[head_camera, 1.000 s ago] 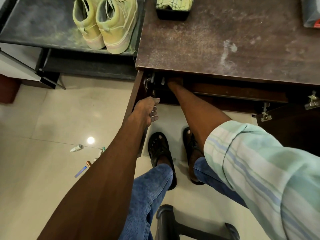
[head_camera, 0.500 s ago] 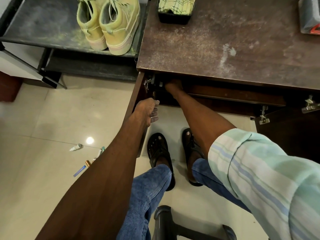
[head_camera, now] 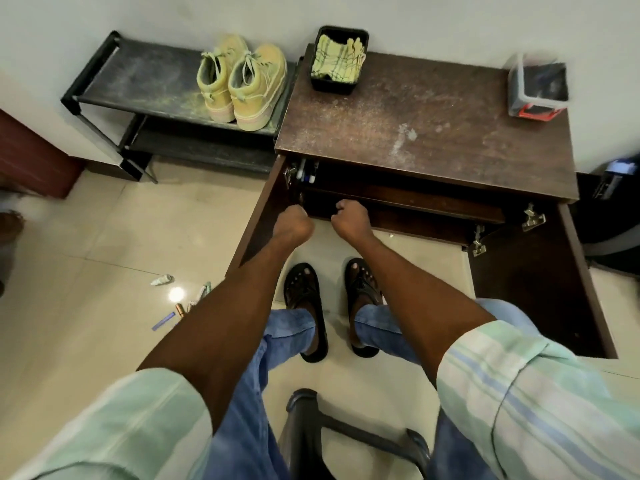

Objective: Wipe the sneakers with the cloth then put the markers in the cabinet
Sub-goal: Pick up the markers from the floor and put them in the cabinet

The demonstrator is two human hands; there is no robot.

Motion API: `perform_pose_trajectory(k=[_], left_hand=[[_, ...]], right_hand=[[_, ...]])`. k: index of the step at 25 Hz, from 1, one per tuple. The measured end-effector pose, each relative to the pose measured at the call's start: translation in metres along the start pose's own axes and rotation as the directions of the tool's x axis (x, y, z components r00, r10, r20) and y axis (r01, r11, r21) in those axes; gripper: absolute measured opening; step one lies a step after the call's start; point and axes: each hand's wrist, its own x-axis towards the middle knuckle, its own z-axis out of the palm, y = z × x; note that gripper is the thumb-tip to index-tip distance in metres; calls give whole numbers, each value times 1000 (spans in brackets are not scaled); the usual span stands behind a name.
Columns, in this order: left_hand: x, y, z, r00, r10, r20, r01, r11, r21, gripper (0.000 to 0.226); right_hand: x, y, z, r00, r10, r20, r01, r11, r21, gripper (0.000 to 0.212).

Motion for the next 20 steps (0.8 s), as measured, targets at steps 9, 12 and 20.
perform_pose_trajectory(k=[9, 12, 20], left_hand=[[-156, -44, 4, 997, -4, -71, 13, 991, 133, 28], [-169, -71, -11, 1000, -23, 14, 20, 979, 205, 32], [-207, -202, -45, 925, -365, -103, 362, 931, -53, 32]], right_hand=[[-160, -25, -21, 971, -220, 95, 239, 922, -306, 11], [-189, -40, -6, 957, -255, 136, 286, 902, -322, 16], [-204, -60, 118, 837, -276, 472, 479, 785, -392, 18]])
